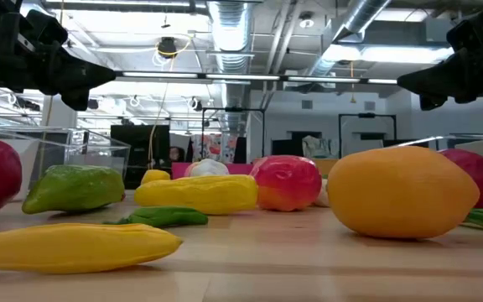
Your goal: Sort produce into baskets
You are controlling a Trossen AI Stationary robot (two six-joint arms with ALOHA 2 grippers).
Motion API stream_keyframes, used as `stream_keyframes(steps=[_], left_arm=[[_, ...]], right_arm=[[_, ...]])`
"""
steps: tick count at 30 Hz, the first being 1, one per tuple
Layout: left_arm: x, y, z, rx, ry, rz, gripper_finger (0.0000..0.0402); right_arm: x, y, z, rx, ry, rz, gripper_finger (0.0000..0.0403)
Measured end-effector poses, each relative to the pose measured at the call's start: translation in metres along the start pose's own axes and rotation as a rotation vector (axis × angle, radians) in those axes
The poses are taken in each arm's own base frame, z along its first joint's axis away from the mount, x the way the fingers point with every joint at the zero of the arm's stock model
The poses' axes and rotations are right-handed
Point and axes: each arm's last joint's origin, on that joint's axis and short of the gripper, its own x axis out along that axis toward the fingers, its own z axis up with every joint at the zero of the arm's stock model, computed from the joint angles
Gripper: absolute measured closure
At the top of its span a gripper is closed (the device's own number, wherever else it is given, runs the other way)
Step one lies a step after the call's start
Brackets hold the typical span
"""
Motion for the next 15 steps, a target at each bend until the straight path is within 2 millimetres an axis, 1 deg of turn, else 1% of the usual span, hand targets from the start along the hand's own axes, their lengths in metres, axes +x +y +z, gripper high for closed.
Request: stream_keyframes(steps=[9,12,15], left_arm=[[0.0,0.0001,0.0001,0.034,-0.001,0.002,0.0388],[-0.0001,0.0005,0.0003,0.022,-0.002,0.019,0.0375],[-0.0003,0.0013,0.0011,0.001,-0.002,0.049,0.0349]], right_arm=[[0.0,0.0,0.0001,0.0,0.0,0.0,0.0367],[0.0,0.0,0.0,0.0,0.0,0.0,0.0367],[0.0,0.0,0.0,0.0,0.0,0.0,0.0367]])
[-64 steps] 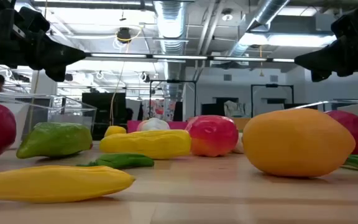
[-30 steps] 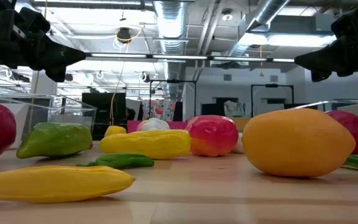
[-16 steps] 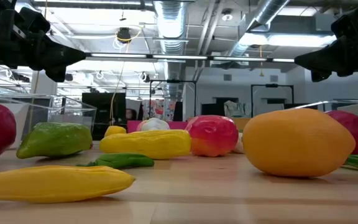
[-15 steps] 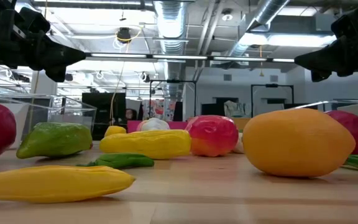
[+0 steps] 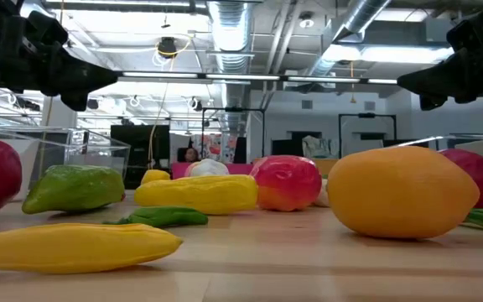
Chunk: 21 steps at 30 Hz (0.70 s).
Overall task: Sort produce into baskets
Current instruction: Put the yellow lemon into the left transparent bin
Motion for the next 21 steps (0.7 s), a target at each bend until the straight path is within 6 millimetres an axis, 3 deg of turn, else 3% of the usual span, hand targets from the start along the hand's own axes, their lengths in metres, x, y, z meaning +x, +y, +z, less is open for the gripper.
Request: stream_keyframes(steps=[14,21], left_arm=[[-0.0004,0.0007,0.0018,-0.079,-0.004,0.03,0.0143],[-0.0005,0.0006,0.0025,-0.165,-0.007,0.028,0.0098]], right_arm=[[0.0,0.0,0.0001,0.0,0.0,0.0,0.0367],[0.0,0.0,0.0001,0.0,0.0,0.0,0.0367]])
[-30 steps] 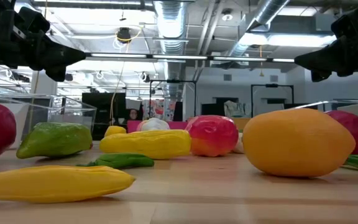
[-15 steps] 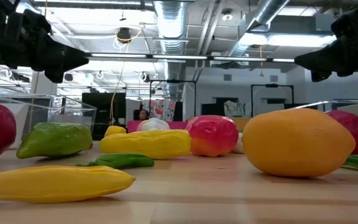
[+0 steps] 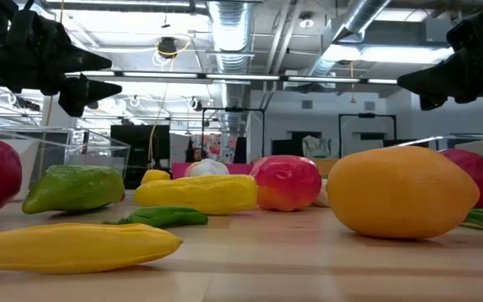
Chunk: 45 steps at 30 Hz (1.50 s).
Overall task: Sort produce into baskets
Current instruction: Put the yellow lemon into the left transparent bin
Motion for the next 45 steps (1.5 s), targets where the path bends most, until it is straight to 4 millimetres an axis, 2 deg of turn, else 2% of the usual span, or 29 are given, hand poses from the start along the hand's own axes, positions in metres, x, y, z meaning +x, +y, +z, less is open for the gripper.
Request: stream_keyframes(steps=[9,16,22,30,38,42,45], left_arm=[[-0.001,-0.001,0.004,-0.101,-0.009,-0.004,0.0097],[-0.008,-0.009,0.037,-0.065,-0.064,-0.016,0.0097],[-0.003,-0.015,0.058,-0.03,0.083,0.045,0.0097],[0.031,-0.025,0.09,0.024,0.356,0.132,0.0097],[0.075,-0.026,0.126,0.034,0.711,0.29,0.0097],[0.098,-0.023,0.134,-0.001,0.869,0.345,0.0097],[0.115,-0.019,0.133,-0.051,0.948,0.381,0.0097]], right_arm=[[0.0,0.0,0.0,0.0,0.0,0.0,0.0367],[0.0,0.0,0.0,0.0,0.0,0.0,0.0367],[0.0,0.0,0.0,0.0,0.0,0.0,0.0367],[0.0,0.0,0.0,0.0,0.0,0.0,0.0367],[0.0,0.0,0.0,0.0,0.0,0.0,0.0367],[0.0,0.0,0.0,0.0,0.0,0.0,0.0367],[0.0,0.0,0.0,0.0,0.0,0.0,0.0367]])
